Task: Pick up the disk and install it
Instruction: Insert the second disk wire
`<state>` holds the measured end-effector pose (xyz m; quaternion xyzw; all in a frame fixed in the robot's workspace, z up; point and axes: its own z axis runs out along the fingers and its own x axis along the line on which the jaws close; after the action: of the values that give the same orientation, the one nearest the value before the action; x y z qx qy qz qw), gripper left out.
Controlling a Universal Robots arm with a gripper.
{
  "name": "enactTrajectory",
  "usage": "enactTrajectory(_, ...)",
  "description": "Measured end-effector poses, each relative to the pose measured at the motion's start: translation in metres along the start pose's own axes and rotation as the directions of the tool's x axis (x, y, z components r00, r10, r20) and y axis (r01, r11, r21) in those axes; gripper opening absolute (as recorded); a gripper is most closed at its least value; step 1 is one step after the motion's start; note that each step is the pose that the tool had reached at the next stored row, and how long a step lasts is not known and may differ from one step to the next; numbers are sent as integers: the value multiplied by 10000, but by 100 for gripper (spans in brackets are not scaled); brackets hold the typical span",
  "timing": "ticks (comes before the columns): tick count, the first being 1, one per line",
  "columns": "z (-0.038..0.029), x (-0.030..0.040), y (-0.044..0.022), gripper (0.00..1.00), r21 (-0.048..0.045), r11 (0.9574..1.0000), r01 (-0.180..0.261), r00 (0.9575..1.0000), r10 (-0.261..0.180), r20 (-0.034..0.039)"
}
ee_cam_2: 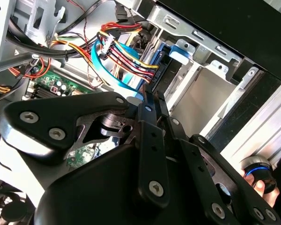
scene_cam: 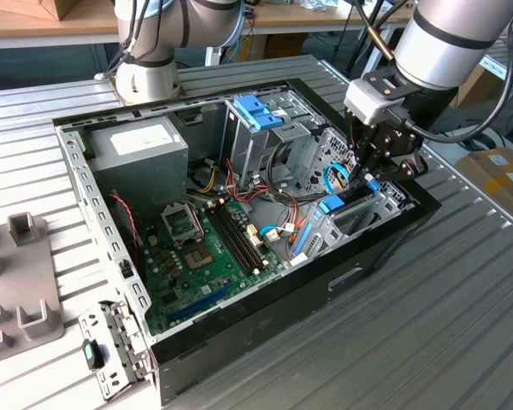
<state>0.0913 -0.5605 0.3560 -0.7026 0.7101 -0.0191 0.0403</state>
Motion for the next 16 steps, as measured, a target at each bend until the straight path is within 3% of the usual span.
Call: enactTrajectory(16, 79, 0, 0, 16, 0, 10000, 14, 10000, -14, -25)
